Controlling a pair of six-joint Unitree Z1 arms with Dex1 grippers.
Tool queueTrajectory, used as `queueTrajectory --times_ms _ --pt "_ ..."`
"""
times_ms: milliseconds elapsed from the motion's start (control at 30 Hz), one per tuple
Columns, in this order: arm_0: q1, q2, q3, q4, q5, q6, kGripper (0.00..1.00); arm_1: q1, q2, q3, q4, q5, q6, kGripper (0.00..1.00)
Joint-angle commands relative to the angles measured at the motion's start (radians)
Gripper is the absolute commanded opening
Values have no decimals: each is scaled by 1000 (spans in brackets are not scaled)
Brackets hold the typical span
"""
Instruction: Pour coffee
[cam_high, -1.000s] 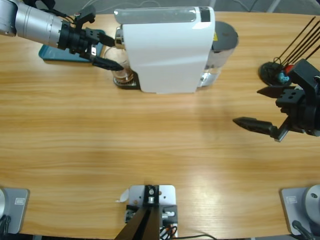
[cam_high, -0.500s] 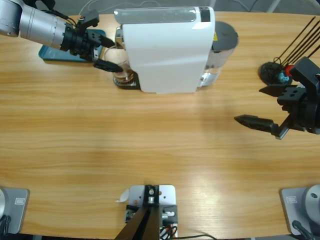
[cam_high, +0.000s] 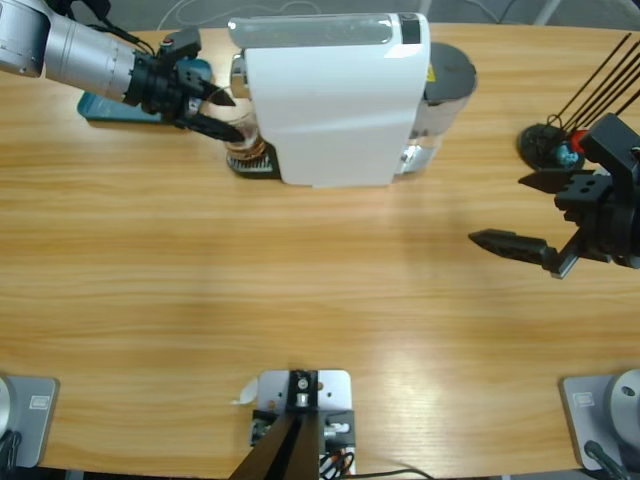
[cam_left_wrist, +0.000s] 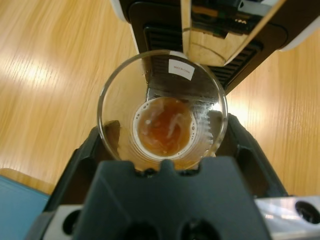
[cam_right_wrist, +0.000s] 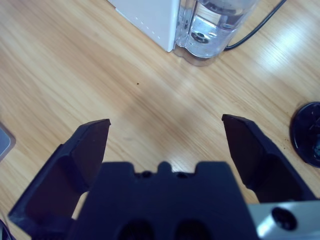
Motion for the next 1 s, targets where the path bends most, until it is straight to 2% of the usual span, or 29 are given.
queueTrajectory --times_ms 33,67,233,467,600,733,833,1000 --pt "50 23 36 -10 -116 6 77 -12 8 3 9 14 4 1000" --pt "58 23 37 -10 -135 6 0 -12 7 3 9 14 4 1000" --pt "84 -5 64 -9 -153 5 0 -12 2 3 9 13 4 1000" --pt "108 -117 105 -9 -13 13 0 -12 0 4 7 13 3 1000" --pt "160 -200 138 -9 67 8 0 -12 6 7 -1 11 3 1000" --pt "263 -245 145 -16 202 -88 0 -12 10 9 -8 9 3 1000" --pt "319 -219 145 -73 285 -249 0 -12 3 11 -8 6 3 1000" --pt "289 -132 152 -226 407 -465 0 -12 4 11 -8 2 3 1000"
